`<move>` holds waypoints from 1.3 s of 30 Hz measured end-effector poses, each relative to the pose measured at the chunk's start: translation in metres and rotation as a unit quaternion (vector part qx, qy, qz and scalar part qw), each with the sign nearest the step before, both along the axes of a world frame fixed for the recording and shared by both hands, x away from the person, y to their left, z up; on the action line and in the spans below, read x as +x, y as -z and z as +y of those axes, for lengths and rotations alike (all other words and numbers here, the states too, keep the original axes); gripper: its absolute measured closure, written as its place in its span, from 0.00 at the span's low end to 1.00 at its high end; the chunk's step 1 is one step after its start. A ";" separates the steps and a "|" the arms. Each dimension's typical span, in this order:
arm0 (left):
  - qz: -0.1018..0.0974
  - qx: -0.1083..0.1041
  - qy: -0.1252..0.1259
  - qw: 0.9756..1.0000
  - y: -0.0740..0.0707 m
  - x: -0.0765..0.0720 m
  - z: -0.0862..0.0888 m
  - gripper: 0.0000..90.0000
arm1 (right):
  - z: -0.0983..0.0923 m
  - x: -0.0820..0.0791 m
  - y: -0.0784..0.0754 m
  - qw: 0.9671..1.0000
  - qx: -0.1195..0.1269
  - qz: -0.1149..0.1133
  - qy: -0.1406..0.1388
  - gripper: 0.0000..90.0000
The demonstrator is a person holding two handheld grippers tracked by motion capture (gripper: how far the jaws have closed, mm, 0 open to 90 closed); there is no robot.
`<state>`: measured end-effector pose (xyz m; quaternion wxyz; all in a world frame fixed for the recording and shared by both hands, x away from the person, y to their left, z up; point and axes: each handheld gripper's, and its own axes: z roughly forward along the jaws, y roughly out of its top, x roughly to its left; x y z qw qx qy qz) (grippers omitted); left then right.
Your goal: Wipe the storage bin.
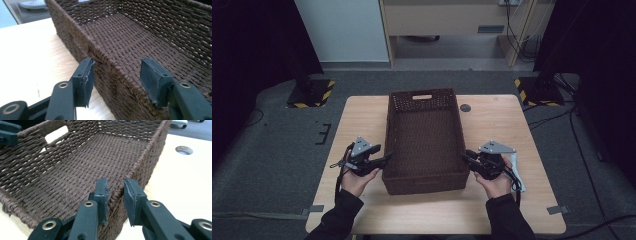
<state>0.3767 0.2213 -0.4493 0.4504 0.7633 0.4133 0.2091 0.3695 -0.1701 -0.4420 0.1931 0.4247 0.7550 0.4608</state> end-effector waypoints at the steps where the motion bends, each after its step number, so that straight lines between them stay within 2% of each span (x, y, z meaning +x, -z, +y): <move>1: 0.005 -0.002 0.005 1.000 0.000 0.000 -0.002 0.55 | -0.001 0.000 0.000 1.000 -0.001 0.000 0.002 0.82; 3: 0.002 0.015 0.001 1.000 0.002 -0.003 -0.007 0.55 | -0.001 -0.002 -0.001 1.000 -0.006 -0.006 0.007 0.79; 4: 0.003 0.014 -0.003 1.000 0.002 -0.004 -0.007 0.55 | -0.001 -0.003 -0.002 1.000 -0.010 -0.011 0.008 0.77; 5: 0.008 0.003 -0.006 1.000 0.003 -0.005 -0.007 0.56 | -0.001 -0.005 -0.002 1.000 -0.009 -0.010 0.011 0.75; 6: 0.008 0.003 -0.006 1.000 0.003 -0.005 -0.007 0.56 | -0.001 -0.006 -0.002 1.000 -0.007 -0.006 0.008 0.75; 7: 0.017 -0.011 -0.006 1.000 0.004 -0.007 -0.006 0.57 | 0.000 -0.008 -0.001 1.000 -0.005 -0.005 0.006 0.74; 9: 0.019 -0.009 -0.011 1.000 0.004 -0.010 -0.008 0.57 | 0.001 -0.010 0.000 1.000 -0.009 -0.003 0.000 0.74; 11: 0.019 -0.001 -0.013 1.000 0.002 -0.013 -0.011 0.57 | 0.002 -0.011 0.001 1.000 -0.019 -0.004 0.004 0.75; 13: 0.019 0.002 -0.012 1.000 0.002 -0.014 -0.012 0.57 | 0.001 -0.011 0.004 1.000 -0.017 -0.002 0.012 0.76; 17: 0.005 0.010 -0.005 1.000 -0.001 -0.015 -0.013 0.54 | -0.001 -0.009 0.005 1.000 -0.016 -0.002 0.013 0.78; 18: -0.002 0.007 -0.006 1.000 -0.002 -0.015 -0.013 0.50 | -0.001 -0.008 0.004 1.000 -0.019 -0.005 0.016 0.79; 22: -0.018 -0.002 -0.008 1.000 -0.009 -0.010 -0.012 0.44 | -0.005 -0.002 0.005 0.999 -0.022 -0.008 0.027 0.81; 26: -0.008 -0.006 -0.011 1.000 -0.009 -0.002 -0.010 0.47 | -0.013 0.006 0.005 0.999 -0.028 -0.008 0.038 0.83; 30: -0.003 -0.004 -0.002 1.000 -0.009 0.007 -0.015 0.49 | -0.020 0.012 0.007 0.998 -0.023 -0.007 0.055 0.81; 32: -0.001 -0.004 -0.001 1.000 -0.008 0.008 -0.017 0.50 | -0.021 0.011 0.006 0.998 -0.019 -0.011 0.059 0.78; 33: 0.006 0.005 0.004 1.000 -0.005 0.010 -0.020 0.51 | -0.022 0.009 0.005 0.998 -0.020 -0.012 0.059 0.77; 35: 0.003 0.008 0.003 1.000 -0.004 0.009 -0.022 0.51 | -0.024 0.003 0.001 0.998 -0.017 -0.019 0.059 0.77; 39: 0.006 -0.005 -0.002 1.000 -0.004 0.007 -0.021 0.53 | -0.024 -0.007 0.003 0.999 -0.017 -0.013 0.049 0.80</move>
